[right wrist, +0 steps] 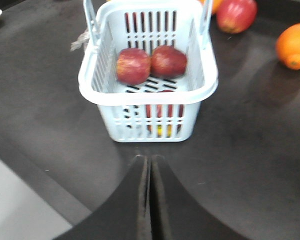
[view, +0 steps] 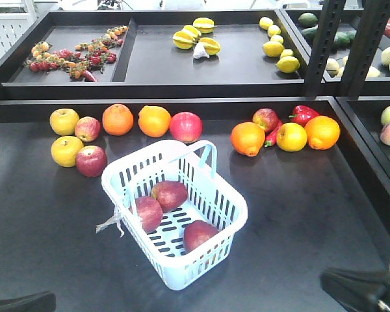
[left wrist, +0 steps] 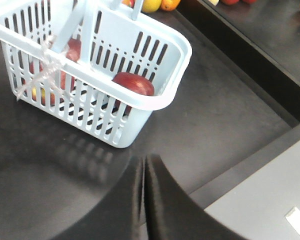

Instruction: Pick three apples into basket with both arms

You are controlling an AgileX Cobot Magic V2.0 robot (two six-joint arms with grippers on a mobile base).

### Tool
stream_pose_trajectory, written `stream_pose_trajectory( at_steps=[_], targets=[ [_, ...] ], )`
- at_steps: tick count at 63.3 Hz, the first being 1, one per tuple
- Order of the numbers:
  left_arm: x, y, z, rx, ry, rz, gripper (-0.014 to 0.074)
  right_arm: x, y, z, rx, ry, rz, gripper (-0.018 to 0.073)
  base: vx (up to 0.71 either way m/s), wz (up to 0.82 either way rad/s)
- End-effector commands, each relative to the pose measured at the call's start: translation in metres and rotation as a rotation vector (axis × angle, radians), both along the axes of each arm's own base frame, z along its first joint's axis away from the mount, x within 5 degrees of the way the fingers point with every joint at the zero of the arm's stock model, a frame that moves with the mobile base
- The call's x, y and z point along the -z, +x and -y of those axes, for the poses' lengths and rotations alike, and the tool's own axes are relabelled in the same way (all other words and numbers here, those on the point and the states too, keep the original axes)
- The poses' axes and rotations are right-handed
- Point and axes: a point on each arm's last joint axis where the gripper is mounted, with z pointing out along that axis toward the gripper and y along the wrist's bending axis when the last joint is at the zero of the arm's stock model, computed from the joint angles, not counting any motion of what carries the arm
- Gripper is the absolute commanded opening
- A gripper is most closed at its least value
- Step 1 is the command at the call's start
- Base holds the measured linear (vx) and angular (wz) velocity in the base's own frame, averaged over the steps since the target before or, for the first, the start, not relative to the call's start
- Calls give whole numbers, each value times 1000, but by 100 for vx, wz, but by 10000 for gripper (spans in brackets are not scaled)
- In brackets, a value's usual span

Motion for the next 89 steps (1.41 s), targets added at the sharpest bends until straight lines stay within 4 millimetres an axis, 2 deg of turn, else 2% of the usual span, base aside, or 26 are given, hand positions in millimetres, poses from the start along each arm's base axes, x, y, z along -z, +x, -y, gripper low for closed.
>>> stream_pose_trajectory(
  at_steps=[1,43,50,56,65,76,80,89],
  targets=[
    [-14,5,0,-41,-50,62,-6,-14,-1,5,38,17,122,-4,0,0],
    [-13,5,0,-40,-49,60,-6,-16,-5,6,36,25,143,-4,0,0],
    [-13,7,-3,-38,13,112,-6,-16,-5,6,36,25,143,-4,0,0],
    [-4,6,-5,-55,42,91,-6,-16,-5,6,36,25,143,-4,0,0],
    [27,3,-13,-129,60,11,-6,-16,-5,6,33,24,138,-4,0,0],
    [57,0,-21,-206,39,25,-6,-15,-5,6,31,22,135,-4,0,0],
    [62,-1,-23,-208,39,56,-6,-15,-5,6,31,22,135,-4,0,0],
    [53,1,-22,-169,89,192,-6,-15,-5,6,31,22,134,-4,0,0]
  ],
)
